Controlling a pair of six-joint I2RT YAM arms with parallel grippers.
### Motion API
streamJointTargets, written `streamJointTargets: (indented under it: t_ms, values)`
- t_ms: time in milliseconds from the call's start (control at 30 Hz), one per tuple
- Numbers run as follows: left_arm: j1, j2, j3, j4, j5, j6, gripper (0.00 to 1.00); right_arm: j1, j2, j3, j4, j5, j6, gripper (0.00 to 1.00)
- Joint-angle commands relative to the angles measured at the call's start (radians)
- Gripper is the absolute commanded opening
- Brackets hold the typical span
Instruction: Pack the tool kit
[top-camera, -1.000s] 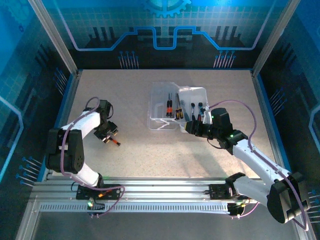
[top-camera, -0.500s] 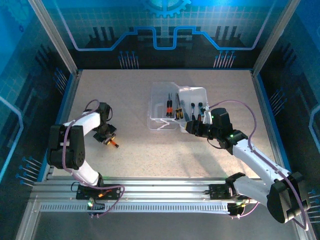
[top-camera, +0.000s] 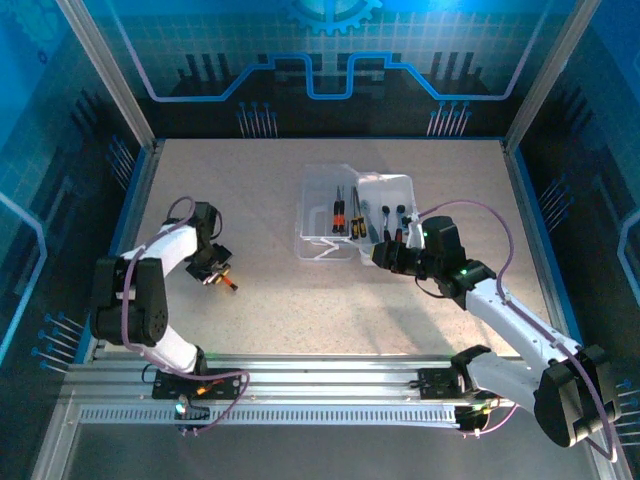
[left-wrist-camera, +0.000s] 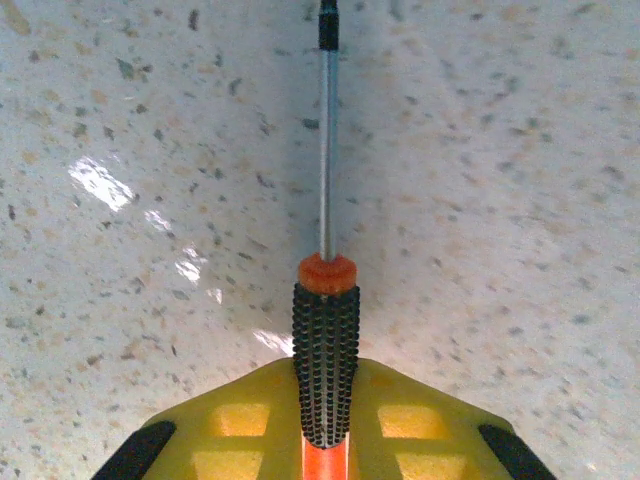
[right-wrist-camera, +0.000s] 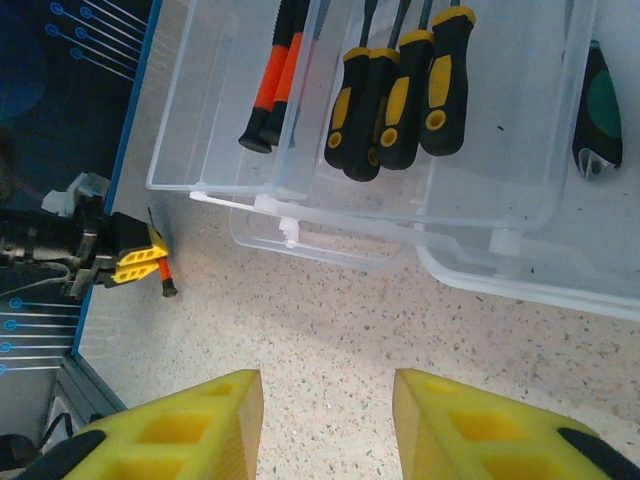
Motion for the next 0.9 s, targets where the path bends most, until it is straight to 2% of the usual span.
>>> streamJointTargets:
  t_ms: [0, 133, 267, 600, 733, 867]
  values:
    - [0.003, -0.053, 0.050, -0.008, 0.052, 0.022, 0.14, -0.006, -0.020, 0.019, -0.016, 0.017, -0.015, 0.40]
    - [-0.047, -0.069, 0.152, -0.052, 0.041, 0.049, 0.15, -0.009, -0.035, 0.015, -0.028, 0.024, -0.018, 0.40]
    - [-0.142, -0.022, 0.344, -0.121, 0.032, 0.099, 0.15, -0.017, -0.052, 0.015, -0.050, 0.031, -0.021, 0.40]
    - [-0.480, 0.282, 0.948, -0.373, -0.083, 0.291, 0.14, -0.031, -0.085, 0.003, -0.052, 0.043, -0.001, 0.40]
    - [-0.567, 0.404, 1.135, -0.453, -0.140, 0.355, 0.14, -0.035, -0.085, 0.007, -0.056, 0.041, -0.006, 0.40]
    - [-0.611, 0.500, 1.273, -0.509, -0.156, 0.381, 0.14, -0.038, -0.089, 0.007, -0.062, 0.036, -0.008, 0.40]
